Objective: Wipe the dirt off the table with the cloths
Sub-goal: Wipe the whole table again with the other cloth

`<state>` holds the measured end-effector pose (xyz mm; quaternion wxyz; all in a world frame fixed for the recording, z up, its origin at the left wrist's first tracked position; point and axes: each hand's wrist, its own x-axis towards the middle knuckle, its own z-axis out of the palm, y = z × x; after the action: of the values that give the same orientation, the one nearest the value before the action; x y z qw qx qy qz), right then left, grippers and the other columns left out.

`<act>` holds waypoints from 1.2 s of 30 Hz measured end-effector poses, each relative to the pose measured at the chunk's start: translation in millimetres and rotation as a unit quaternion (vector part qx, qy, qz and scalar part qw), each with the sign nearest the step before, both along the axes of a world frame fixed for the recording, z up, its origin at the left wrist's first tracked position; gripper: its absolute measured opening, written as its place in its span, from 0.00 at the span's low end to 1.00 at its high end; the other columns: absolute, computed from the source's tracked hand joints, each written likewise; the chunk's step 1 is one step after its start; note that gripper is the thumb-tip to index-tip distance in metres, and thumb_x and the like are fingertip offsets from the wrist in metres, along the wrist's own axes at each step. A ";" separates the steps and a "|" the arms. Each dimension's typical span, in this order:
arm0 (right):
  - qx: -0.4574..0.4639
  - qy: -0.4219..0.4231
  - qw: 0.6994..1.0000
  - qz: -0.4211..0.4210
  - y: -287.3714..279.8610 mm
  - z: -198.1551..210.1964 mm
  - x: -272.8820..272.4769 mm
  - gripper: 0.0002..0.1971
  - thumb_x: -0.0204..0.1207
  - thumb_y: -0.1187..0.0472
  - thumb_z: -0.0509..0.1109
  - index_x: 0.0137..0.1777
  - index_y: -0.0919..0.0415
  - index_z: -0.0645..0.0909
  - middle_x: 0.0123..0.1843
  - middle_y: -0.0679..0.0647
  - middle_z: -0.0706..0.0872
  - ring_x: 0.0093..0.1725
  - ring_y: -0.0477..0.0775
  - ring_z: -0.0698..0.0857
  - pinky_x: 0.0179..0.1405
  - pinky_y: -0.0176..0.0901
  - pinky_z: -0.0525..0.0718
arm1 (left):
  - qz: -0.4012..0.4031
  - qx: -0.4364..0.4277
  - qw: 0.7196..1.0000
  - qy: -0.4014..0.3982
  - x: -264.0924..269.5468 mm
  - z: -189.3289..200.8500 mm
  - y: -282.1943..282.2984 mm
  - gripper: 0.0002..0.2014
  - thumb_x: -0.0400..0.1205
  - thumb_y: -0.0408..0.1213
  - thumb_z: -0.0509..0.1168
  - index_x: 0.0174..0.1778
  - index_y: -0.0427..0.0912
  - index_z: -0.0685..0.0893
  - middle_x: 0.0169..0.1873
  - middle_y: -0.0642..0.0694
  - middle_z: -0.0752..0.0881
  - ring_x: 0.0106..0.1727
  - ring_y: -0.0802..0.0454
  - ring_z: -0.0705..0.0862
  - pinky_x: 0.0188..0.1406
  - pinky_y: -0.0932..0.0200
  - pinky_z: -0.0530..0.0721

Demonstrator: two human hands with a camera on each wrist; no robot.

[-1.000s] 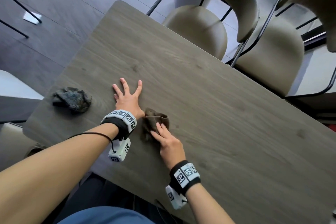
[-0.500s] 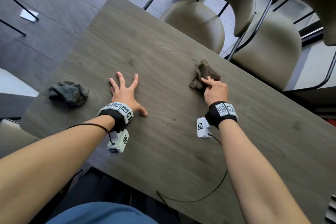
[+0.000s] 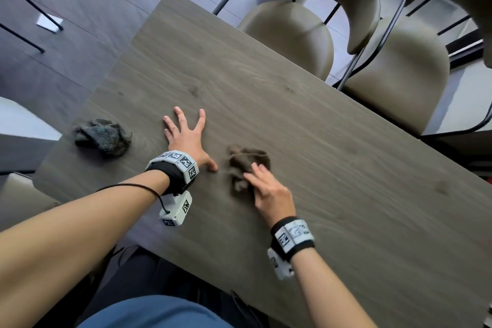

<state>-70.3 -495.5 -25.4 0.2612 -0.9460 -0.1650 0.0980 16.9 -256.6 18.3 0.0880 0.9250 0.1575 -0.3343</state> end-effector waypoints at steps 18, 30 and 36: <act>0.029 0.006 0.990 -0.139 -46.3 35.2 72.0 0.22 0.70 0.69 0.69 0.62 0.49 0.88 0.57 0.55 0.90 0.55 0.57 0.89 0.60 0.42 0.83 | -0.081 -0.018 0.996 0.015 11.2 -4.2 -88.8 0.68 0.59 0.62 0.84 0.83 0.72 0.38 0.81 0.28 0.25 0.81 0.15 0.32 0.72 0.13 0.56; -0.005 -0.045 0.994 -0.095 -64.3 13.2 48.0 0.30 0.69 0.78 0.68 0.71 0.57 0.79 0.73 0.52 0.80 0.67 0.52 0.84 0.53 0.52 0.89 | -0.065 -0.036 0.997 0.025 12.2 -5.1 -89.1 0.70 0.56 0.64 0.85 0.83 0.75 0.39 0.81 0.29 0.24 0.81 0.17 0.31 0.73 0.13 0.55; -0.133 0.018 0.970 -0.204 -113.1 33.8 139.4 0.34 0.74 0.74 0.59 0.78 0.47 0.72 0.68 0.59 0.84 0.53 0.71 0.86 0.55 0.54 0.83 | -0.061 -0.034 0.997 0.027 13.5 -1.1 -89.0 0.72 0.53 0.64 0.85 0.83 0.75 0.38 0.82 0.30 0.24 0.82 0.18 0.31 0.74 0.13 0.55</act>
<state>69.0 -608.6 8.4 0.1507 -0.9840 0.0504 0.0808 30.3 -345.6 17.2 0.0942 0.9200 0.0918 -0.3691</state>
